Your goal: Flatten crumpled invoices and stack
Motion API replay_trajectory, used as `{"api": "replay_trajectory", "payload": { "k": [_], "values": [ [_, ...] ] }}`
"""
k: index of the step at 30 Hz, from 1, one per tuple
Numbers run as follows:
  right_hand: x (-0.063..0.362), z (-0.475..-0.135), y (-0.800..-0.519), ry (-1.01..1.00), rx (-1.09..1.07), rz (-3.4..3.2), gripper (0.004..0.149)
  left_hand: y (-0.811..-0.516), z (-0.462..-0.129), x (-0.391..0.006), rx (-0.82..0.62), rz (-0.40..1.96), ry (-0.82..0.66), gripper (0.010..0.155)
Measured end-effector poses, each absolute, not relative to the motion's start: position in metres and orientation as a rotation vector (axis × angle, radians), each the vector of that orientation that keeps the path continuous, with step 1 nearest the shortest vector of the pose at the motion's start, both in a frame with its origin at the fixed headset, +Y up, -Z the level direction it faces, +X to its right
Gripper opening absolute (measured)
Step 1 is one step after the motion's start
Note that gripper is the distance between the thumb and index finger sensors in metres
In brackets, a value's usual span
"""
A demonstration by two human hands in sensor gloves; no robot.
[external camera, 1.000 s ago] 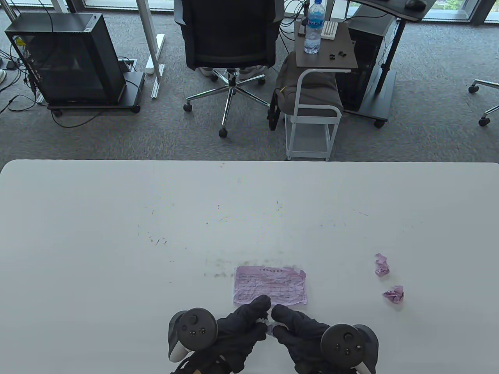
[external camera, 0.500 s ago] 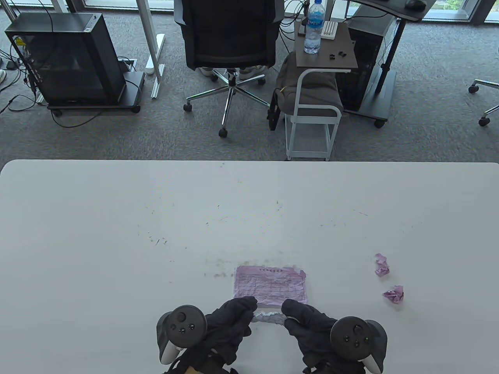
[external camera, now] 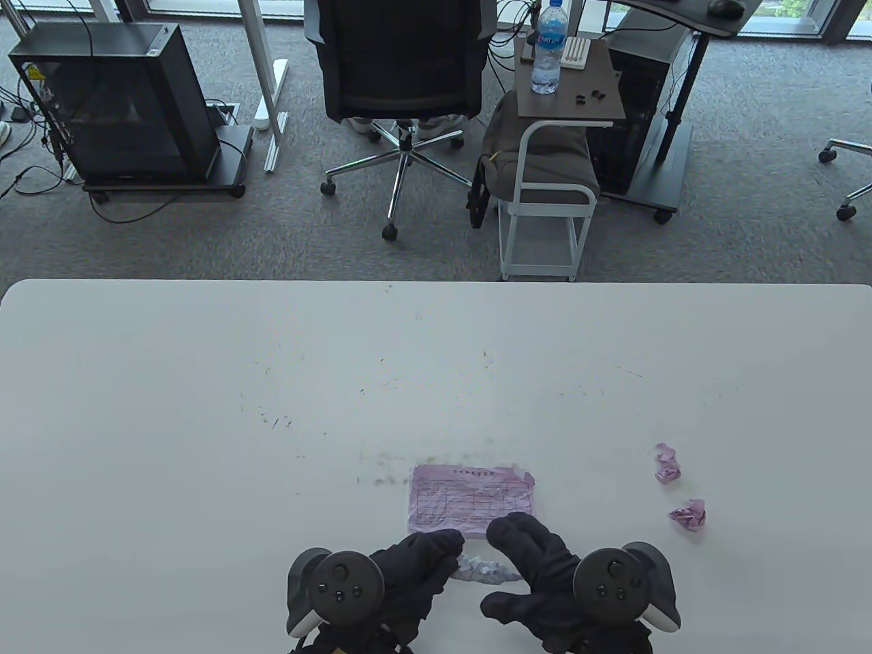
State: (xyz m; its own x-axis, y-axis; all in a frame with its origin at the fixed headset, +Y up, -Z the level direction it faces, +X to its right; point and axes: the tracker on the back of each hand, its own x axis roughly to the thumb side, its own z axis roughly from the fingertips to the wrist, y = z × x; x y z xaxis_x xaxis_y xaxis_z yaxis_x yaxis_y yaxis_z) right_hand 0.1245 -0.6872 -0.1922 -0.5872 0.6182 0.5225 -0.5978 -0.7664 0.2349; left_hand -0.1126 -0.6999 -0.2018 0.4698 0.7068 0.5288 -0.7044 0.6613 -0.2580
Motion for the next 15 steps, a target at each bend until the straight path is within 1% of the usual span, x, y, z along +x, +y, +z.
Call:
{"api": "replay_trajectory", "payload": {
  "k": [1,2,3,4,7,10,11,12,13,14,15],
  "values": [
    [0.119,-0.189,-0.688,0.0,0.774,2.35,0.069,-0.702,-0.202,-0.113,-0.026,0.935,-0.646,0.043],
    [0.114,-0.187,-0.688,-0.046,0.784,2.372,0.056,-0.704,-0.203,-0.113,-0.052,1.001,-0.629,0.043],
    [0.112,-0.186,-0.687,-0.091,0.778,2.388,0.046,-0.706,-0.204,-0.115,-0.07,1.036,-0.609,0.043],
    [0.112,-0.186,-0.687,-0.134,0.752,2.389,0.041,-0.708,-0.205,-0.117,-0.089,1.068,-0.582,0.043],
    [0.117,-0.19,-0.688,-0.145,0.685,2.291,0.04,-0.712,-0.208,-0.122,-0.142,1.081,-0.542,0.044],
    [0.123,-0.193,-0.693,-0.067,0.607,2.171,0.042,-0.716,-0.21,-0.125,-0.162,1.146,-0.492,0.043],
    [0.125,-0.193,-0.693,-0.046,0.603,2.153,0.042,-0.717,-0.21,-0.126,-0.167,1.201,-0.494,0.042],
    [0.127,-0.193,-0.694,-0.03,0.602,2.142,0.043,-0.718,-0.21,-0.127,-0.177,1.282,-0.516,0.045],
    [0.128,-0.194,-0.694,-0.025,0.601,2.128,0.043,-0.719,-0.21,-0.127,-0.205,1.34,-0.548,0.053],
    [0.128,-0.194,-0.694,-0.013,0.597,2.101,0.044,-0.72,-0.211,-0.123,-0.282,1.404,-0.636,0.068],
    [0.128,-0.194,-0.695,-0.006,0.592,2.082,0.044,-0.721,-0.211,-0.12,-0.353,1.422,-0.701,0.089]
  ]
}}
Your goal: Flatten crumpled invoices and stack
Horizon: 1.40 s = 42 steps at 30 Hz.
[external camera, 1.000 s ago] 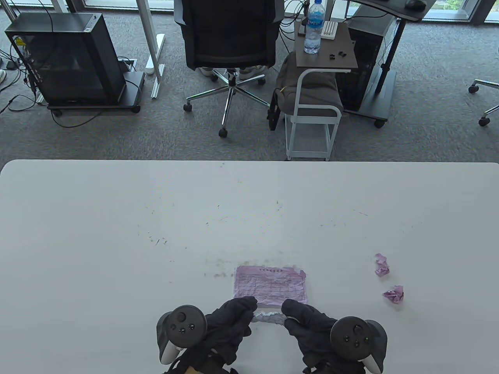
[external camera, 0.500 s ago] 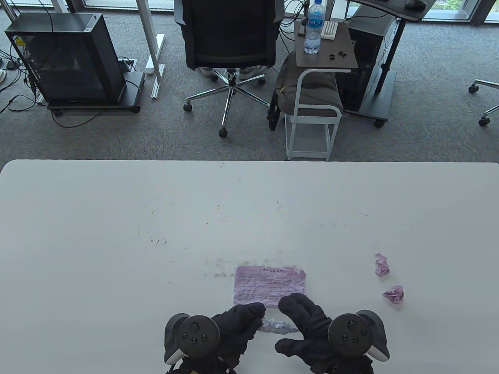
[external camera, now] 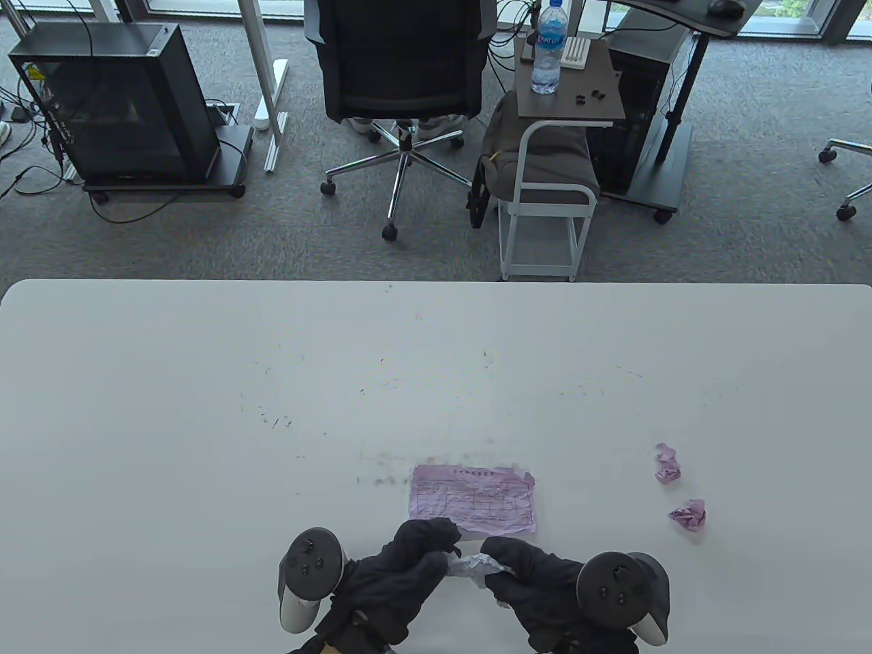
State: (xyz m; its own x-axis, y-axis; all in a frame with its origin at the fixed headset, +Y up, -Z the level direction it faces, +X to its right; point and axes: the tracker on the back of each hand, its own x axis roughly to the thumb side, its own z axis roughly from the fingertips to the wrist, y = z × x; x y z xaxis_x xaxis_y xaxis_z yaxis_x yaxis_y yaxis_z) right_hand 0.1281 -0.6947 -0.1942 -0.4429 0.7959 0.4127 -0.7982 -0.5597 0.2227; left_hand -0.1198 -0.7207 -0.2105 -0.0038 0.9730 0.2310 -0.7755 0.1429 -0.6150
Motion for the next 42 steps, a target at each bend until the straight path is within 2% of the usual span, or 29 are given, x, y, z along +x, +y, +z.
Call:
{"api": "replay_trajectory", "payload": {
  "k": [1,2,4,6,8,11,13,15,17,19,22,25,26,30,33,34,36,39,42],
  "values": [
    [0.127,-0.194,-0.696,-0.004,0.589,2.039,0.044,-0.721,-0.209,-0.115,-0.443,1.416,-0.768,0.099],
    [0.125,-0.194,-0.697,0.002,0.585,2.011,0.044,-0.72,-0.208,-0.113,-0.433,1.386,-0.763,0.099],
    [0.122,-0.193,-0.699,0.034,0.595,1.983,0.044,-0.716,-0.207,-0.111,-0.258,1.232,-0.709,0.087],
    [0.122,-0.193,-0.7,0.024,0.595,2.002,0.043,-0.714,-0.208,-0.113,-0.185,1.177,-0.682,0.071],
    [0.124,-0.195,-0.701,0.012,0.568,2.026,0.044,-0.715,-0.209,-0.118,-0.166,1.26,-0.64,0.06],
    [0.126,-0.197,-0.701,0.012,0.526,2.068,0.044,-0.714,-0.21,-0.123,-0.139,1.298,-0.602,0.058],
    [0.124,-0.199,-0.704,0.142,0.561,2.111,0.045,-0.712,-0.21,-0.125,-0.102,1.253,-0.6,0.058],
    [0.121,-0.198,-0.708,0.291,0.664,2.108,0.059,-0.709,-0.208,-0.124,-0.075,1.187,-0.634,0.059],
    [0.121,-0.199,-0.709,0.249,0.668,2.051,0.075,-0.706,-0.206,-0.121,-0.058,1.098,-0.674,0.06],
    [0.122,-0.2,-0.709,0.237,0.649,1.95,0.082,-0.704,-0.203,-0.117,-0.053,1.046,-0.707,0.062],
    [0.12,-0.2,-0.714,0.298,0.628,1.893,0.075,-0.703,-0.201,-0.112,-0.057,1.021,-0.732,0.063],
    [0.119,-0.201,-0.715,0.232,0.578,1.897,0.045,-0.703,-0.201,-0.111,-0.078,1.024,-0.732,0.062],
    [0.12,-0.202,-0.714,0.191,0.583,1.897,0.043,-0.703,-0.201,-0.112,-0.076,1.014,-0.709,0.063],
    [0.125,-0.202,-0.709,0.09,0.537,1.898,0.043,-0.709,-0.205,-0.118,-0.114,1.044,-0.609,0.066],
    [0.127,-0.201,-0.707,0.067,0.57,1.925,0.043,-0.718,-0.209,-0.12,-0.246,1.16,-0.526,0.07],
    [0.127,-0.2,-0.706,0.041,0.576,1.933,0.042,-0.723,-0.211,-0.12,-0.314,1.228,-0.493,0.069],
    [0.128,-0.199,-0.705,-0.009,0.579,1.943,0.042,-0.726,-0.212,-0.121,-0.361,1.265,-0.486,0.064],
    [0.128,-0.199,-0.704,-0.021,0.584,1.951,0.045,-0.725,-0.212,-0.125,-0.308,1.29,-0.469,0.048],
    [0.128,-0.2,-0.705,0.007,0.575,1.981,0.055,-0.721,-0.213,-0.126,-0.252,1.295,-0.509,0.044]
  ]
}}
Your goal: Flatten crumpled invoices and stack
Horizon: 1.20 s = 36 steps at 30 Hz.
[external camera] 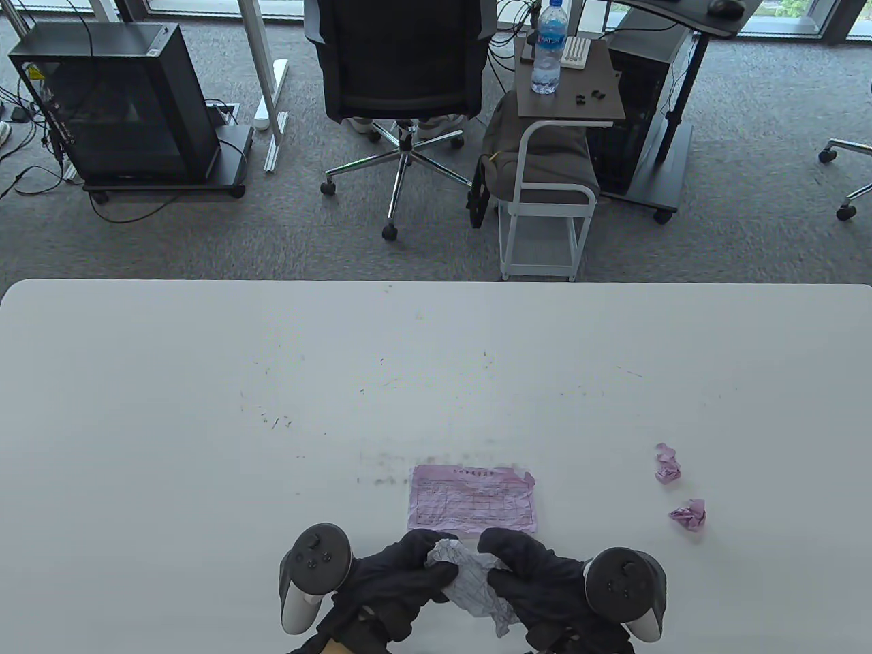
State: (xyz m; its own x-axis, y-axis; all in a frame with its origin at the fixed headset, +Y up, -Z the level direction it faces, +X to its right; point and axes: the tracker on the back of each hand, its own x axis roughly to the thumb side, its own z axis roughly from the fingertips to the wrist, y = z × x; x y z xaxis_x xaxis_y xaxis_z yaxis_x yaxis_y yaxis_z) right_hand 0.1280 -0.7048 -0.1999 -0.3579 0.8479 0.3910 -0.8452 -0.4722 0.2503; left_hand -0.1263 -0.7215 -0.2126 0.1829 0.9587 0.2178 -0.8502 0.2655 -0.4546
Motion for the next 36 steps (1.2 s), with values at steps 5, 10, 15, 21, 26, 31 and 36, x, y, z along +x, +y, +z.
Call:
{"api": "replay_trajectory", "payload": {
  "k": [5,10,15,21,26,31,36],
  "values": [
    [0.121,-0.2,-0.715,0.237,0.629,1.933,0.073,-0.711,-0.208,-0.118,-0.147,1.041,-0.619,0.043],
    [0.126,-0.202,-0.711,0.061,0.551,1.955,0.042,-0.712,-0.207,-0.117,-0.149,1.047,-0.615,0.043],
    [0.13,-0.201,-0.708,-0.02,0.492,1.887,0.042,-0.716,-0.209,-0.119,-0.188,1.095,-0.556,0.045],
    [0.142,-0.205,-0.713,-0.028,0.363,1.861,0.042,-0.723,-0.213,-0.125,-0.223,1.172,-0.47,0.044],
    [0.147,-0.207,-0.715,-0.05,0.307,1.892,0.04,-0.724,-0.214,-0.132,-0.187,1.147,-0.42,0.045],
    [0.144,-0.207,-0.712,0.012,0.39,2.013,0.039,-0.719,-0.215,-0.134,-0.192,1.276,-0.591,0.082],
    [0.125,-0.202,-0.71,0.075,0.541,2.142,0.04,-0.712,-0.208,-0.117,-0.218,1.051,-0.703,0.081]
  ]
}}
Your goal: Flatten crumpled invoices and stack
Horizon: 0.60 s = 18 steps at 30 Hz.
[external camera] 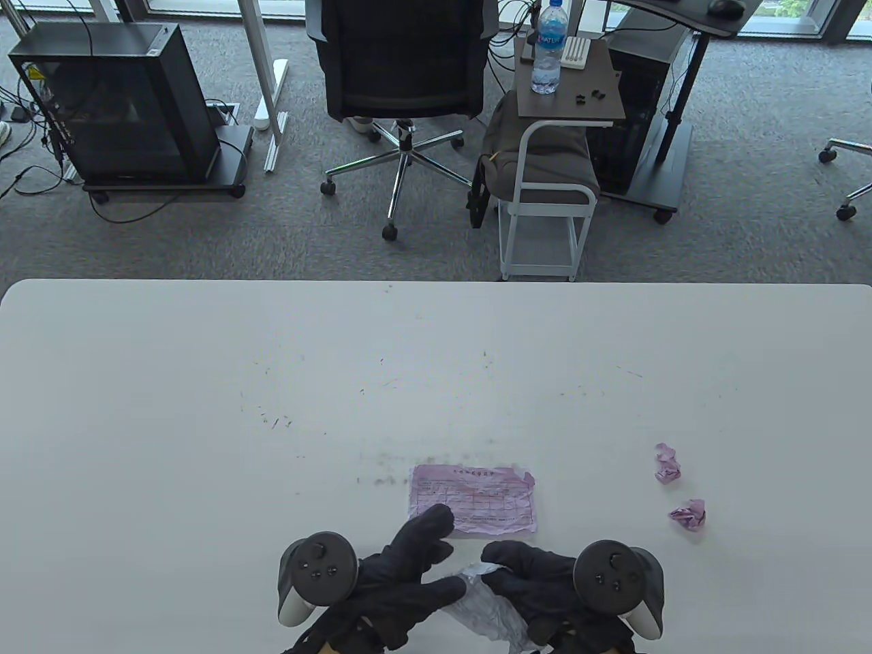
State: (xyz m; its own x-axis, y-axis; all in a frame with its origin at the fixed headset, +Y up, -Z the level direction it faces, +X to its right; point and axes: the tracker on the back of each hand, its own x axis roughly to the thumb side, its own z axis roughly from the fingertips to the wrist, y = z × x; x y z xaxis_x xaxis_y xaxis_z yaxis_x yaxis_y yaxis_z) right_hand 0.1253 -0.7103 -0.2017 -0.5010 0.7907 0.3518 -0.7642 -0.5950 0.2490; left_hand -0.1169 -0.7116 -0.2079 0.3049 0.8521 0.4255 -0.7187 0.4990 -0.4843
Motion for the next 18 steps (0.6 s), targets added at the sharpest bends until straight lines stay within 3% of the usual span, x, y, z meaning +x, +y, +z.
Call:
{"api": "replay_trajectory", "payload": {
  "k": [3,6,18],
  "values": [
    [0.122,-0.201,-0.712,0.093,0.529,2.12,0.039,-0.714,-0.206,-0.108,-0.227,0.972,-0.686,0.057],
    [0.126,-0.203,-0.714,0.102,0.493,2.107,0.039,-0.716,-0.209,-0.109,-0.207,0.959,-0.663,0.047],
    [0.137,-0.206,-0.719,0.088,0.357,2.048,0.039,-0.727,-0.214,-0.121,-0.26,1.069,-0.556,0.05]
  ]
}}
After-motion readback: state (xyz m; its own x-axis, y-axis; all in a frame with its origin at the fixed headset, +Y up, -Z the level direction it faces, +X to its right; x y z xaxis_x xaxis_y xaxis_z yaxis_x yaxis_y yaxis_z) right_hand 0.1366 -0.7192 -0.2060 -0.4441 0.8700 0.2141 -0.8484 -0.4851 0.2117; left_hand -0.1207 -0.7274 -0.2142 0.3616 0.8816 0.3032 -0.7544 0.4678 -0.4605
